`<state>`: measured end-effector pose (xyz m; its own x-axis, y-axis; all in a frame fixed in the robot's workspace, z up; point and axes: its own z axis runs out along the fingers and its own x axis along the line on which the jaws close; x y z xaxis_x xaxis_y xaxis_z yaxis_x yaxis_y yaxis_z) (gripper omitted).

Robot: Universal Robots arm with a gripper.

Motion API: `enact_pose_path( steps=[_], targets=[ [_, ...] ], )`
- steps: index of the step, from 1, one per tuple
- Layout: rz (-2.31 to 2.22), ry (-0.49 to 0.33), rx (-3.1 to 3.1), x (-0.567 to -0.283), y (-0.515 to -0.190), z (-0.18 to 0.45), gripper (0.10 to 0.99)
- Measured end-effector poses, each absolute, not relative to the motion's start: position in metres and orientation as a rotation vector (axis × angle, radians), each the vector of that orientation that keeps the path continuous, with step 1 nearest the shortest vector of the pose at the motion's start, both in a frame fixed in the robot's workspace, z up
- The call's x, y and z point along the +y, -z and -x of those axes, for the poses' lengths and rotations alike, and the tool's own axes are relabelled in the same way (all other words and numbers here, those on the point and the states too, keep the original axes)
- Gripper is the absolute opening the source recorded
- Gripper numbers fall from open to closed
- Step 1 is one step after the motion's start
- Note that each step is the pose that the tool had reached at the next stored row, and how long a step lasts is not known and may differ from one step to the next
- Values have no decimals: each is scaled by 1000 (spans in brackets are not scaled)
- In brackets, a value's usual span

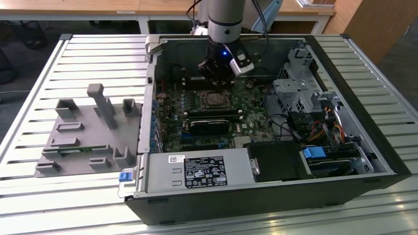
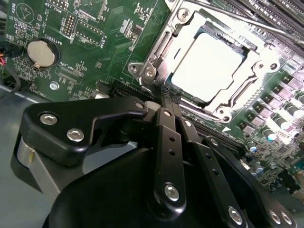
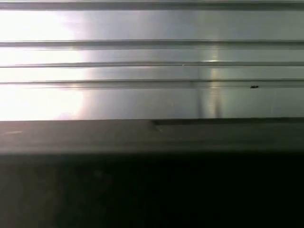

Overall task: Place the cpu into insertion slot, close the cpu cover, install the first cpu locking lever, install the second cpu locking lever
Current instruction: 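Install the first cpu locking lever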

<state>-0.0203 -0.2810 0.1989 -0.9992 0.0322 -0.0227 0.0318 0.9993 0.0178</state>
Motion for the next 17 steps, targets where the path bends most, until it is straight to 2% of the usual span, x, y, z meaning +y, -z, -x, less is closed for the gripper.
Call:
enact_pose_path(
  steps=[17],
  targets=[
    [-49, -34, 3118, -280, -198, 19, 106]
  ],
)
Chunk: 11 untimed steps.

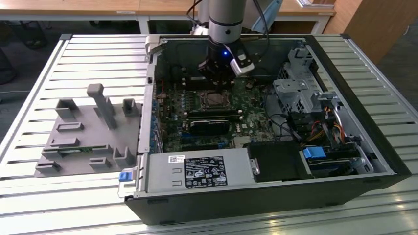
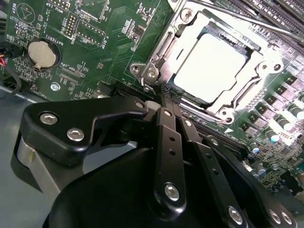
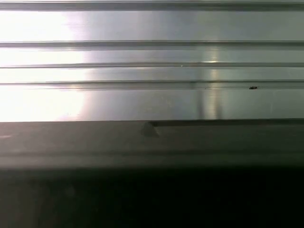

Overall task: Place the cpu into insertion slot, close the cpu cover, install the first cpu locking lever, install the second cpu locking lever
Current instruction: 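Install the first cpu locking lever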

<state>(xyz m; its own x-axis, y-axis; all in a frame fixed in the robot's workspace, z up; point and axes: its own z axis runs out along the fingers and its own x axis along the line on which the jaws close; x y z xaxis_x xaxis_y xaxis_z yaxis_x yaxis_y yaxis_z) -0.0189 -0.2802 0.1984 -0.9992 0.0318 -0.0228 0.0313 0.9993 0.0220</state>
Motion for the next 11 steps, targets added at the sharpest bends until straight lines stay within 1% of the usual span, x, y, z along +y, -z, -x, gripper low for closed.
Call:
enact_pose_path(
  steps=[11],
  targets=[
    [-49, -37, 3118, -280, -200, 19, 106]
  ],
)
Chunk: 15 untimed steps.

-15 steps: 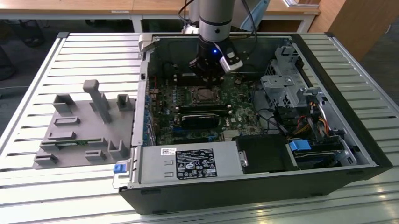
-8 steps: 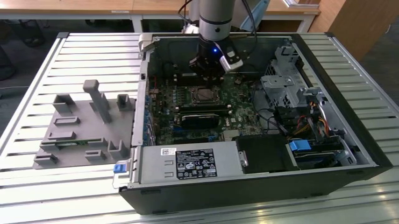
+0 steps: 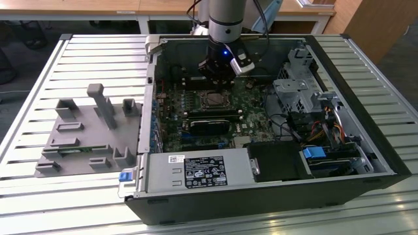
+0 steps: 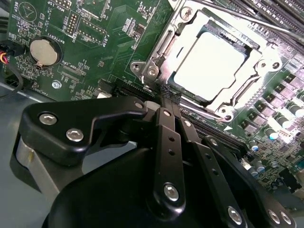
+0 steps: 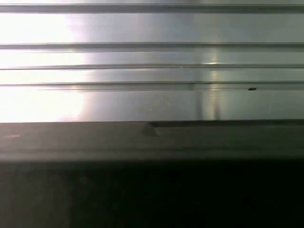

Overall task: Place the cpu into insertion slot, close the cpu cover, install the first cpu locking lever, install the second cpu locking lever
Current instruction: 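Install the first cpu locking lever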

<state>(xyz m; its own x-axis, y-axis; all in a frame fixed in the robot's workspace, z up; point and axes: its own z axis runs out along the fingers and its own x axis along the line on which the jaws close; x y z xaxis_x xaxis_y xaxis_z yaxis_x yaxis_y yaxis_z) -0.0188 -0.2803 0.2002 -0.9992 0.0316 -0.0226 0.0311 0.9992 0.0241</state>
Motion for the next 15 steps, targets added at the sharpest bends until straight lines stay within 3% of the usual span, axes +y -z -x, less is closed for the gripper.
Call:
enact_pose_path(
  steps=[15],
  targets=[
    [-49, -20, 3118, -280, -198, 19, 106]
  ],
)
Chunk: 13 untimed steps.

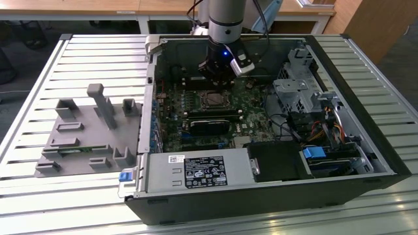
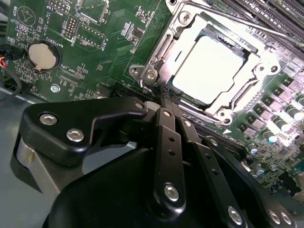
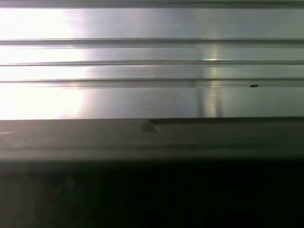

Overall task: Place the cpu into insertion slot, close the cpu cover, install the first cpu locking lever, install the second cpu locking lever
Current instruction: 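Install the first cpu locking lever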

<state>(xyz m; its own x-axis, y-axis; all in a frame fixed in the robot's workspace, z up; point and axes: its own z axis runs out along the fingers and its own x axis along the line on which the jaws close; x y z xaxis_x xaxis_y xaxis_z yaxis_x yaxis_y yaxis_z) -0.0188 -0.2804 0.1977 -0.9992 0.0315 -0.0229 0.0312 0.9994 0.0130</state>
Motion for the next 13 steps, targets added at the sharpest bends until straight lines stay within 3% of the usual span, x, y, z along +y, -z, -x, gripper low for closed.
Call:
enact_pose_path(
  steps=[13],
  targets=[
    [-49, -30, 3118, -280, -196, 17, 106]
  ],
)
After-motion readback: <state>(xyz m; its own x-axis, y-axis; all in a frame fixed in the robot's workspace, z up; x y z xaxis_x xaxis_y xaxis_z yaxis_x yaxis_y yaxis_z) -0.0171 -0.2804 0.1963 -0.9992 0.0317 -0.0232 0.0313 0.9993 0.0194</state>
